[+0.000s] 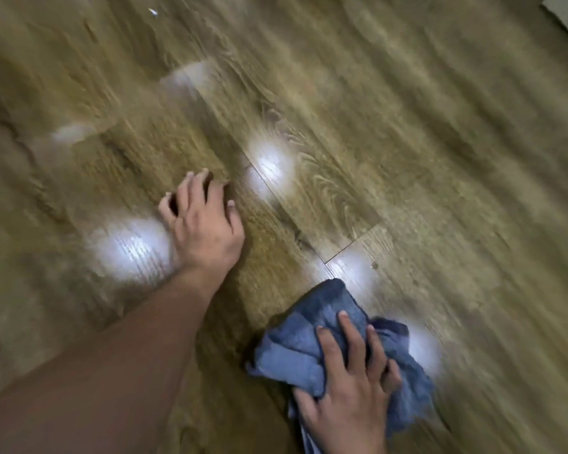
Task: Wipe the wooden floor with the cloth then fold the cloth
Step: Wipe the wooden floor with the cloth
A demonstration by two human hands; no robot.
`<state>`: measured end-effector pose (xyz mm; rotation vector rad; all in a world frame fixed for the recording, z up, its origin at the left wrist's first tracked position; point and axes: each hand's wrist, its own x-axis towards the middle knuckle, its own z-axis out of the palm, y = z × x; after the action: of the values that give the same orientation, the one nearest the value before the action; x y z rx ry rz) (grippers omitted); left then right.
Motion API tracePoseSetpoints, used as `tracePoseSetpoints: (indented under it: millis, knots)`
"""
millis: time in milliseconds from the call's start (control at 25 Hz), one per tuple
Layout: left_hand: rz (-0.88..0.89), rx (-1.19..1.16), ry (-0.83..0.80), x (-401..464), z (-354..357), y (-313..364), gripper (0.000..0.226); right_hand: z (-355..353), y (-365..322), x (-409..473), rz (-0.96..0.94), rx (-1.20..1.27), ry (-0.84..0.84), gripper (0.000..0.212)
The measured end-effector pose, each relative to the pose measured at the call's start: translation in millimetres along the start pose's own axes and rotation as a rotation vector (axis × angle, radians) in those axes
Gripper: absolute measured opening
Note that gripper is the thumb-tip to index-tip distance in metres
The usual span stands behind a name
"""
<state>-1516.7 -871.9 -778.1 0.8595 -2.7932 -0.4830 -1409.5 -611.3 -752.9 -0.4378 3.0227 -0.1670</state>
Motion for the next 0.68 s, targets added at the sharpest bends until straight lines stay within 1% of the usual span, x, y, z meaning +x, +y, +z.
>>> tracePoseSetpoints:
  millis: [80,160,240,400,520,600,680]
  knots:
    - [0.026,0.045,0.022,-1,2,-2,0.037,0,-3,20,-0.018,-0.026,0.021,0.085]
    - [0.009,0.070,0.011,1,0,4,0.037,-2,-13,65,0.010,-0.017,0.026,0.081]
    - [-0.014,0.084,-0.003,3,-2,8,0.038,-5,-27,126,0.034,-0.001,0.054,0.078]
    - [0.005,0.108,0.010,3,-2,4,0.039,-4,-66,270,-0.017,-0.035,0.127,0.070]
    - [-0.008,0.108,-0.003,4,0,5,0.040,-3,-93,357,-0.043,-0.081,0.178,0.066]
    - [-0.005,0.108,-0.005,5,1,5,0.040,-4,-102,385,-0.050,-0.081,0.181,0.065]
    - [-0.002,0.111,-0.002,5,0,4,0.042,-2,-103,383,-0.060,-0.071,0.181,0.064]
